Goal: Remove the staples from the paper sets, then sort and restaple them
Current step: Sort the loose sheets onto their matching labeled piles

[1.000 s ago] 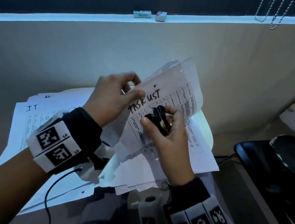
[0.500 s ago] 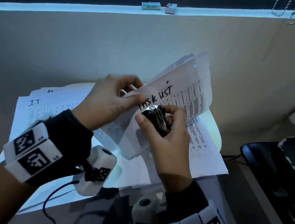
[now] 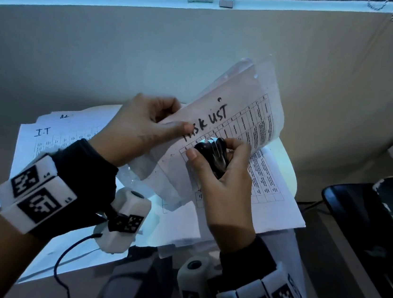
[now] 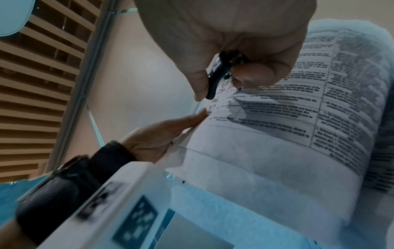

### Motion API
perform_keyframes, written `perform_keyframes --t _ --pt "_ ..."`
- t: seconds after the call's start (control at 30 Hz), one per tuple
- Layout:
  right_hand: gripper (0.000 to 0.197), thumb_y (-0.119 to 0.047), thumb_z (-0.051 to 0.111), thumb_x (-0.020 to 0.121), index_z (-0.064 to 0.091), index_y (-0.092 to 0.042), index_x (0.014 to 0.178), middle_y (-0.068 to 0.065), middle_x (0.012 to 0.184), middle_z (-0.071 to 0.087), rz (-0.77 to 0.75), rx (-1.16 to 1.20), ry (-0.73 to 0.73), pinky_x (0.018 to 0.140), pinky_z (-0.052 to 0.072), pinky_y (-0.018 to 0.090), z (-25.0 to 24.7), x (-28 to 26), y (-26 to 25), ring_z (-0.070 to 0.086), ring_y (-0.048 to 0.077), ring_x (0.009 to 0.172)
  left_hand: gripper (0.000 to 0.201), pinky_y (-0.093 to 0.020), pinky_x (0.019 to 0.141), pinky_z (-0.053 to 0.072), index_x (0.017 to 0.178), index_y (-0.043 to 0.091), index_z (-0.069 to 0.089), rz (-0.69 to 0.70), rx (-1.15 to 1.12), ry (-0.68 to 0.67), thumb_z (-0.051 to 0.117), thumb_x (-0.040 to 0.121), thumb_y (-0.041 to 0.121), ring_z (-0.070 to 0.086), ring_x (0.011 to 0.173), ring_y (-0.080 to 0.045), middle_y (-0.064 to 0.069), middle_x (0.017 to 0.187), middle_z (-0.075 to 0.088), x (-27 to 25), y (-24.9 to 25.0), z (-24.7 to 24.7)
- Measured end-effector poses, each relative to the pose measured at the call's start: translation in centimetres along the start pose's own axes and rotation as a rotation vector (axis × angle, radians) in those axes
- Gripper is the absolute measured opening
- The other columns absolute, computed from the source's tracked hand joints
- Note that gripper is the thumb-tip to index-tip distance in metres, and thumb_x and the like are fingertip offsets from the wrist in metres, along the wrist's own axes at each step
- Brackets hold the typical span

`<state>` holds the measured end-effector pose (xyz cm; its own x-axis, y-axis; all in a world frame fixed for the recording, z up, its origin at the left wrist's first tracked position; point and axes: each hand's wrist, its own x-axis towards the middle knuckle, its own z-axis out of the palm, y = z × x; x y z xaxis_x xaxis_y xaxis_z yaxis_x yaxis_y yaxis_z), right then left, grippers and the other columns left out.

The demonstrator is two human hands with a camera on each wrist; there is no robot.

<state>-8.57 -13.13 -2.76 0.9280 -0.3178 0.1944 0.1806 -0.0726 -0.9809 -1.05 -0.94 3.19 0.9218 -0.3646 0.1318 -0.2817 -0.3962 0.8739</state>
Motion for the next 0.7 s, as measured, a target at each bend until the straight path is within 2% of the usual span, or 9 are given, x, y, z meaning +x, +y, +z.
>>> perform_keyframes --t 0.07,0.17,0.23,0.3,0.33,0.4,0.5,0.57,0.7 --pt "0.041 -0.049 0.065 0.074 0.039 -0.032 0.100 -0.003 0.102 0.062 0.031 0.013 0.012 0.086 0.053 0.041 -0.2 0.1 0.2 0.063 0.012 0.095 0.022 -0.016 0.053 0.049 0.075 0.007 0.062 -0.044 -0.091 -0.056 0.077 0.060 0.014 0.060 0.059 -0.007 -0.003 0.067 0.069 -0.1 0.0 -0.5" --pt "0.037 -0.047 0.065 0.075 0.038 -0.033 0.096 -0.008 0.101 0.060 0.041 0.031 0.036 0.088 0.052 0.041 -1.0 0.7 -0.1 0.061 0.008 0.094 0.030 -0.022 0.063 0.055 0.082 0.005 0.067 -0.070 -0.160 -0.084 0.076 0.053 0.008 0.065 0.067 -0.015 -0.012 0.078 0.072 -0.4 -0.1 -1.4" --pt "0.038 -0.044 0.067 0.074 0.039 -0.030 0.097 -0.009 0.099 0.061 0.026 0.023 0.013 0.086 0.052 0.035 -1.2 0.8 -0.5 0.061 0.005 0.092 0.029 -0.024 0.063 0.055 0.082 0.005 0.069 -0.071 -0.200 -0.051 0.076 0.054 0.009 0.065 0.067 -0.017 -0.015 0.080 0.072 -0.7 0.1 -1.3" --pt "0.037 -0.035 0.072 0.077 0.040 -0.027 0.094 -0.010 0.093 0.062 0.007 -0.023 -0.029 0.079 0.051 0.020 -0.7 0.3 -1.1 0.061 -0.002 0.085 0.022 -0.023 0.059 0.052 0.079 0.010 0.070 -0.059 -0.246 -0.006 0.075 0.058 0.012 0.063 0.064 -0.016 -0.012 0.076 0.069 -1.0 0.3 -0.7" --pt "0.037 -0.031 0.073 0.078 0.039 -0.027 0.092 -0.010 0.090 0.062 -0.004 -0.066 -0.039 0.075 0.050 0.017 -0.3 -0.1 -1.3 0.061 -0.002 0.081 0.018 -0.022 0.059 0.051 0.077 0.013 0.071 -0.047 -0.259 0.015 0.075 0.060 0.014 0.062 0.063 -0.015 -0.009 0.074 0.068 -1.2 0.4 -0.3" --pt "0.037 -0.033 0.072 0.078 0.040 -0.023 0.093 -0.007 0.087 0.064 -0.027 -0.142 -0.020 0.074 0.050 0.025 0.4 -0.8 -1.7 0.062 0.006 0.080 0.011 -0.019 0.059 0.050 0.074 0.016 0.070 -0.015 -0.256 0.043 0.074 0.064 0.014 0.061 0.062 -0.013 -0.002 0.069 0.068 -1.4 0.5 0.3" --pt "0.042 -0.043 0.067 0.079 0.040 -0.017 0.098 -0.003 0.090 0.065 -0.014 -0.188 0.023 0.076 0.051 0.039 0.7 -1.4 -2.2 0.064 0.016 0.085 0.010 -0.022 0.063 0.053 0.075 0.014 0.068 0.009 -0.274 0.035 0.073 0.067 0.013 0.063 0.066 -0.013 -0.003 0.072 0.070 -1.8 0.6 0.7" --pt "0.043 -0.047 0.065 0.079 0.039 -0.018 0.098 -0.002 0.091 0.065 -0.003 -0.224 0.034 0.074 0.050 0.038 0.9 -1.5 -2.5 0.063 0.018 0.086 0.015 -0.021 0.062 0.053 0.078 0.013 0.067 0.010 -0.290 0.019 0.076 0.068 0.009 0.063 0.064 -0.011 -0.002 0.071 0.070 -2.0 0.5 0.8" --pt "0.046 -0.047 0.066 0.079 0.038 -0.016 0.098 0.002 0.094 0.067 -0.017 -0.286 0.062 0.071 0.047 0.035 1.2 -1.6 -3.2 0.064 0.022 0.085 0.005 -0.015 0.059 0.050 0.075 0.015 0.067 0.009 -0.308 0.035 0.072 0.074 0.014 0.060 0.060 -0.006 0.005 0.066 0.067 -2.2 0.6 0.9"
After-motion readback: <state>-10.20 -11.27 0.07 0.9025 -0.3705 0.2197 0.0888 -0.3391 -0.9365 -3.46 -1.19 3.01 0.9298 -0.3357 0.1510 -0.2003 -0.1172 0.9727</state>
